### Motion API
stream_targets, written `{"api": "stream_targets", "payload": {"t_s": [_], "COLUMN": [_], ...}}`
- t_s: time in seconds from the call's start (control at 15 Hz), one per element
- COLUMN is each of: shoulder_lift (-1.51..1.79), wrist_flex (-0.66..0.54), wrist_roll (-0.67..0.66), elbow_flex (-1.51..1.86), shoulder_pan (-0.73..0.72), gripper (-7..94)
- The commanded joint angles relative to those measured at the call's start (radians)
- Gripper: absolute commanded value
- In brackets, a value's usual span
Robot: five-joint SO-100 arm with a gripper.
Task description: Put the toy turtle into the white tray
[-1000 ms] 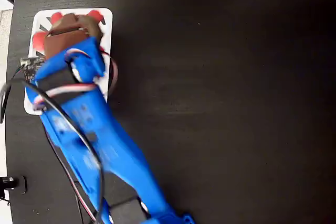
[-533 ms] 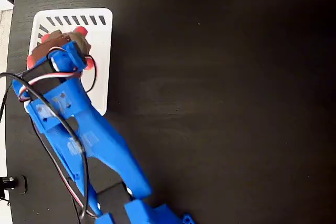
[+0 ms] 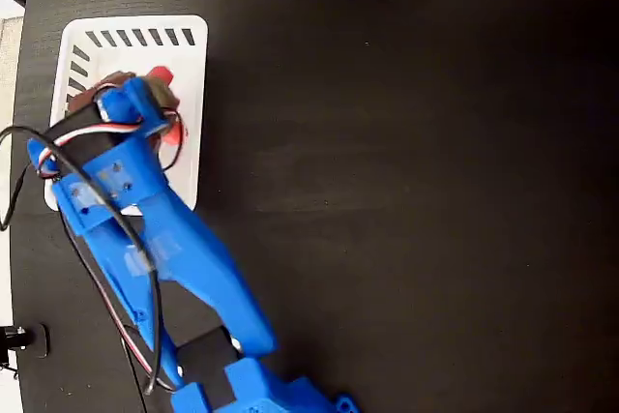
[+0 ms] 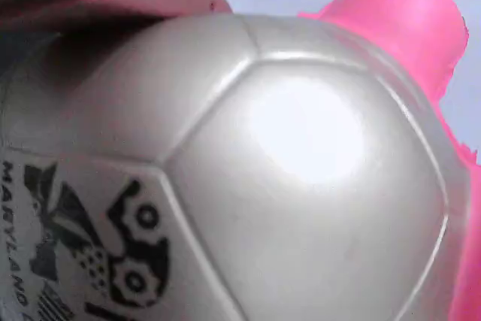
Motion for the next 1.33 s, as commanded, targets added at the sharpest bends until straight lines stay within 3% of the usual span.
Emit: {"api": "stream_targets", "payload": {"t_s": [0.0,0.13,0.47,0.67,0.87,1.27], "shoulder_lift": [0.029,0.006,-0.031,-0.032,-0.031,-0.029], "wrist_flex": [0.003,-0.003,-0.023,-0.034,-0.025,-0.028], "wrist_roll": [0.020,0.029,0.028,0.032,0.040,0.048], "elbow_flex": [-0.074,-0.084,-0.084,-0.069,-0.051,-0.043], "shoulder_pan": [0.009,0.009,0.005,-0.005,-0.020,-0.025], "gripper": [0,5,43,56,62,62]}}
